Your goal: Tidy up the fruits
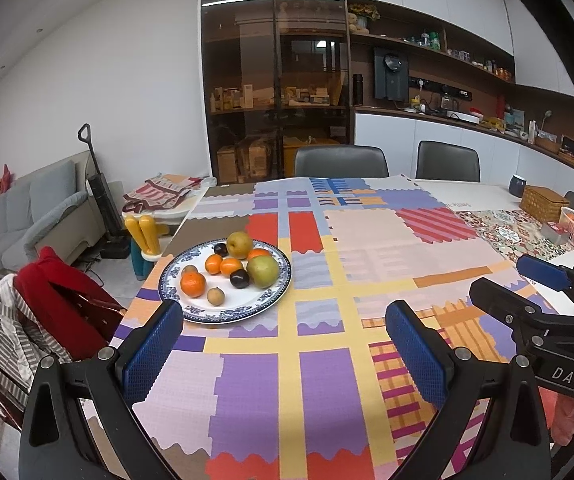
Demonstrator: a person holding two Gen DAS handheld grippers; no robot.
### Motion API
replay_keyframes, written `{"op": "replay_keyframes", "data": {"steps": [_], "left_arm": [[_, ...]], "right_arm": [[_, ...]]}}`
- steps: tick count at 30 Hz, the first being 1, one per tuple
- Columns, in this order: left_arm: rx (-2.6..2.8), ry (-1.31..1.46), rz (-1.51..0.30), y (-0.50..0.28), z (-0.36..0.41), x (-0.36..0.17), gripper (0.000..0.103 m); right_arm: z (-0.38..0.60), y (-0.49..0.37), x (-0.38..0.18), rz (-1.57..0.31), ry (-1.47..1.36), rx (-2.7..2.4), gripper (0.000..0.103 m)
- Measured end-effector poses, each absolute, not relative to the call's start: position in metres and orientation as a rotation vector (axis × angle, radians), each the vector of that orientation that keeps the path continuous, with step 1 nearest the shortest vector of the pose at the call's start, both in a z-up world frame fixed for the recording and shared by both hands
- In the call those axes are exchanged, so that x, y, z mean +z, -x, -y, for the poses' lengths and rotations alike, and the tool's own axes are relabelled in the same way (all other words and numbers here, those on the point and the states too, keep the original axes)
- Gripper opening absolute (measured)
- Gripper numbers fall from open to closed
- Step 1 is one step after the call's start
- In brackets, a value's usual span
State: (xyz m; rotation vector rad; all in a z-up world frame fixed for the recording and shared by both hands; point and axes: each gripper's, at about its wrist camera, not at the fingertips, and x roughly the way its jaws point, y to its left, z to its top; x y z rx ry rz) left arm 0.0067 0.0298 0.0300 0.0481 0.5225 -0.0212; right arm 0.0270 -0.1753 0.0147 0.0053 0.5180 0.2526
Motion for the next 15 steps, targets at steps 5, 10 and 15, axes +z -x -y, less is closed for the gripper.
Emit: {"op": "replay_keyframes", "data": {"steps": [5, 10, 15], "left_arm": [[-0.022, -0.043, -0.518, -0.0063, -0.0316, 0.0303, 0.103], [0.002, -0.044, -0.514, -0.0061, -0.0339, 0.0306, 0.103], [0.028, -0.051, -0.501, -0.0054, -0.0352, 0.0314, 0.103]], "right_arm": [[0.1757, -0.0255, 0.0158, -0.513, 0.001, 0.249, 0.084], [0.1754, -0.0255, 0.0157, -0.512, 0.002, 0.247, 0.084], [0.1756, -0.0248, 0.0166, -0.510, 0.006, 0.245, 0.084]]}}
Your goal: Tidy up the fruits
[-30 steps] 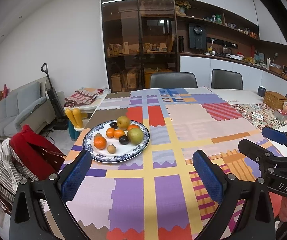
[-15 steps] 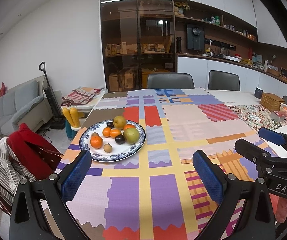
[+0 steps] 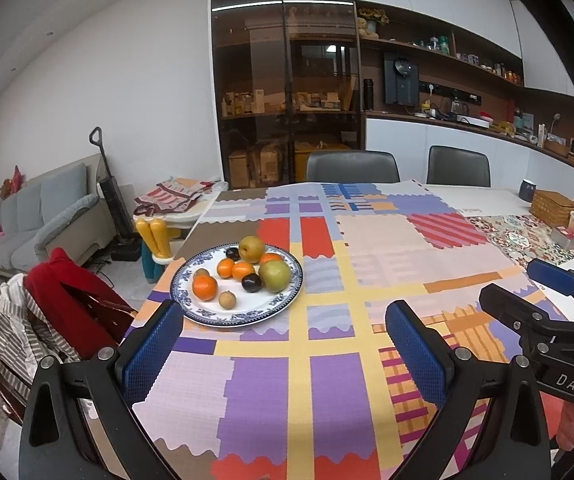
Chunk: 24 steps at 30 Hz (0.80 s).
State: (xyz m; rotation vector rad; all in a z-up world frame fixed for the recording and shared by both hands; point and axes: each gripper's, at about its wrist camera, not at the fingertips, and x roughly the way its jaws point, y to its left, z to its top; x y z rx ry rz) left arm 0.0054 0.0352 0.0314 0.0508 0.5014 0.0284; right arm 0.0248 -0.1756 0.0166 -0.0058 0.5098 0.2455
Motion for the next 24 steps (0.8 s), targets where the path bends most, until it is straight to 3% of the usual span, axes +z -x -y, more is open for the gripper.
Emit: {"op": "replay_keyframes", "data": {"steps": [24], "left_arm": [[0.020, -0.047, -0.520, -0.0071, -0.0318, 0.0299, 0.103]], "right_arm": [[0.1763, -0.0258, 0.0115, -0.528, -0.002, 0.253, 0.084]]}}
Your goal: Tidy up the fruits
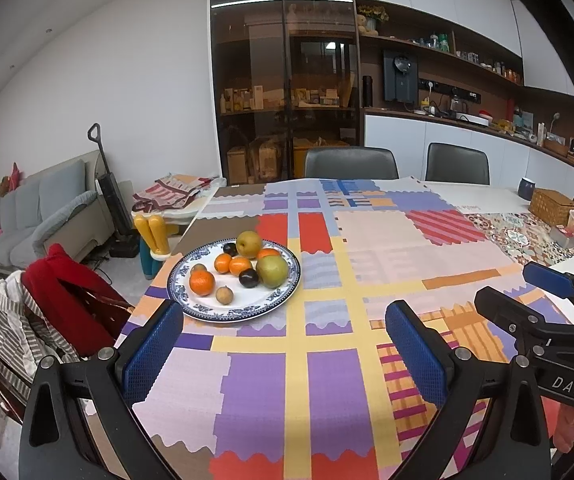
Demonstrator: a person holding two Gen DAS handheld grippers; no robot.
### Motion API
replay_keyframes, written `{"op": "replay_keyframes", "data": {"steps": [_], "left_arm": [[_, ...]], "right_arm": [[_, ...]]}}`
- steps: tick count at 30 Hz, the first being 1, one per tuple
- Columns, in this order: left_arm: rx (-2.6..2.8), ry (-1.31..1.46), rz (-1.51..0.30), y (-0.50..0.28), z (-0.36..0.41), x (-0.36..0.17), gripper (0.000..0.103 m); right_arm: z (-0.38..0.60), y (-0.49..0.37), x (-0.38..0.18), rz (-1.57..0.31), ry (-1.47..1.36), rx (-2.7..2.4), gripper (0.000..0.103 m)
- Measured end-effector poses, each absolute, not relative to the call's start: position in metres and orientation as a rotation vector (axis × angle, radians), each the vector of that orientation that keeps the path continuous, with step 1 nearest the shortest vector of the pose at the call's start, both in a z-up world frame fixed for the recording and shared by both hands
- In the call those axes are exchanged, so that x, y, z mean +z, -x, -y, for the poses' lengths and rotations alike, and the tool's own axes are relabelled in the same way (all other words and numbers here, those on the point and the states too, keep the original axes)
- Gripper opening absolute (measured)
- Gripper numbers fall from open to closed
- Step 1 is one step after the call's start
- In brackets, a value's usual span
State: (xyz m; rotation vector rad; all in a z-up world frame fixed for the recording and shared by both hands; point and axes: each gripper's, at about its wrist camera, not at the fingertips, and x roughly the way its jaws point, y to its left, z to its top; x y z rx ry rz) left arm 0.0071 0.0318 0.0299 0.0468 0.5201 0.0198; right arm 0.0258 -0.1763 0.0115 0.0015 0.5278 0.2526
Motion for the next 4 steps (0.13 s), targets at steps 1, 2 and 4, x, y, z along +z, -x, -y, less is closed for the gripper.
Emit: {"op": "replay_keyframes", "data": {"steps": [1, 2, 4], "left_arm": [[0.019, -0.045, -0.522, -0.0079, -0.0318, 0.0291, 0.103], [0.018, -0.044, -0.525, -0.0086, -0.0321, 0.0282, 0.103], [0.015, -0.040, -0.533, -0.0100, -0.0320, 0.0264, 0.103]], "right_arm": [[0.1762, -0.0258, 0.0114, -0.529, -0.001, 0.253, 0.084], [0.1762, -0.0257, 0.0113, -0.529, -0.001, 0.254, 0.084], [0.1764, -0.0254, 0.0103, -0.530, -0.001, 0.255, 0.084]]}}
